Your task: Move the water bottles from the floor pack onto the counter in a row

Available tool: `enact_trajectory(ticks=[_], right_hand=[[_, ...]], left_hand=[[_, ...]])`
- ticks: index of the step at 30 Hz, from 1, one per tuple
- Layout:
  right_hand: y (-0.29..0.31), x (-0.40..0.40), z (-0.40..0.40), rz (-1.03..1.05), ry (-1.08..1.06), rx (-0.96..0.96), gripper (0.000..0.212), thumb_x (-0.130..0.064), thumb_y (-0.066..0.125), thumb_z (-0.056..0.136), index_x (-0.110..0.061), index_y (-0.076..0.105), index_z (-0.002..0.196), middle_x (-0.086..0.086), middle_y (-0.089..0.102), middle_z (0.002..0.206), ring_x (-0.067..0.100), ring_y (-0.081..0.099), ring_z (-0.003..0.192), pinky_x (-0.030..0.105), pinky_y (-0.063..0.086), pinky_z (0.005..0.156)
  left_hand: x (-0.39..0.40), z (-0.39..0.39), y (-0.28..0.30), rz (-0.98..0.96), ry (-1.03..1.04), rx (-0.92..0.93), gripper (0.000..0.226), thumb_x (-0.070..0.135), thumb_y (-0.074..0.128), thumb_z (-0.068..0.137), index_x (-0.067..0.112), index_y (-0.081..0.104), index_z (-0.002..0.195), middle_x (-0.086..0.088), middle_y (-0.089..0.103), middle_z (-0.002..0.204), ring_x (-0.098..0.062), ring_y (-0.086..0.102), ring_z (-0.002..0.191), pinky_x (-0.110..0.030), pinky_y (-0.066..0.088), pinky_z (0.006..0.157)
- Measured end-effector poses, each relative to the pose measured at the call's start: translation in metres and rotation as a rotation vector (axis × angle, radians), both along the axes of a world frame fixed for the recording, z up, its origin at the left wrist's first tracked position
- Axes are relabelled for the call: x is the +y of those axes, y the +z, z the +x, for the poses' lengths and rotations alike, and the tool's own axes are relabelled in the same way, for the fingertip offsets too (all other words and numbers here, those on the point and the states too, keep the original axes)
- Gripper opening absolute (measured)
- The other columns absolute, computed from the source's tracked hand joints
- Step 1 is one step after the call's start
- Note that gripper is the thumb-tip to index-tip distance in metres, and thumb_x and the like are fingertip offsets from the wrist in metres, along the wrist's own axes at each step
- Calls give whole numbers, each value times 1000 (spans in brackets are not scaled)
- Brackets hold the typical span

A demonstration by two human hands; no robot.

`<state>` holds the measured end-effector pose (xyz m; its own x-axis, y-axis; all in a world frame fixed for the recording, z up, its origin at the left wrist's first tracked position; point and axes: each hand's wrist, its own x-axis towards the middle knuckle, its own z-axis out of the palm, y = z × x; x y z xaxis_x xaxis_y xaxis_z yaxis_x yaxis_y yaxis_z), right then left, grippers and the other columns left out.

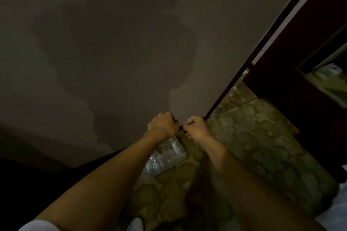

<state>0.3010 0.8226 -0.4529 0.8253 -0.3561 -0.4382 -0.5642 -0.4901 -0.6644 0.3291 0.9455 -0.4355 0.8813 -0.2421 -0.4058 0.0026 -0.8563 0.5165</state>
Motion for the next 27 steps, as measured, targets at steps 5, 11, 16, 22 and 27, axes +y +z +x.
enact_trajectory(ticks=[5, 11, 16, 22, 27], right_hand=[[-21, -34, 36, 2, 76, 7, 27, -8, 54, 91, -22, 56, 69, 3, 61, 78, 21, 60, 79, 31, 50, 70], [-48, -84, 64, 138, 116, 163, 15, -1, 49, 94, -1, 63, 99, 6, 58, 78, 14, 55, 66, 23, 49, 55], [-93, -94, 77, 192, 147, 196, 17, -5, 49, 95, -3, 63, 104, 15, 64, 98, 24, 62, 86, 33, 53, 71], [-170, -96, 53, 330, 97, 436, 17, -12, 46, 99, -15, 59, 110, 7, 62, 92, 18, 60, 80, 33, 55, 70], [-218, -108, 64, 276, 178, 597, 21, -15, 49, 98, -15, 55, 119, 6, 61, 100, 13, 59, 71, 23, 50, 60]], left_hand=[[-25, 26, -22, -60, 100, 101, 28, 36, 48, 96, 15, 66, 93, -5, 64, 86, -23, 61, 78, -31, 49, 68], [-64, 40, -49, -275, 376, 276, 28, 29, 49, 98, 12, 67, 85, -10, 72, 85, -24, 70, 77, -39, 60, 77], [-95, 40, -89, -286, 496, 310, 24, 20, 47, 96, 9, 68, 93, -12, 72, 90, -28, 70, 82, -40, 58, 73], [-98, 26, -173, -288, 630, 483, 26, 22, 44, 99, 16, 62, 82, -13, 70, 100, -29, 67, 94, -40, 56, 85], [-99, 20, -238, -373, 708, 590, 25, 20, 47, 99, 7, 66, 109, -13, 68, 109, -31, 65, 100, -44, 52, 94]])
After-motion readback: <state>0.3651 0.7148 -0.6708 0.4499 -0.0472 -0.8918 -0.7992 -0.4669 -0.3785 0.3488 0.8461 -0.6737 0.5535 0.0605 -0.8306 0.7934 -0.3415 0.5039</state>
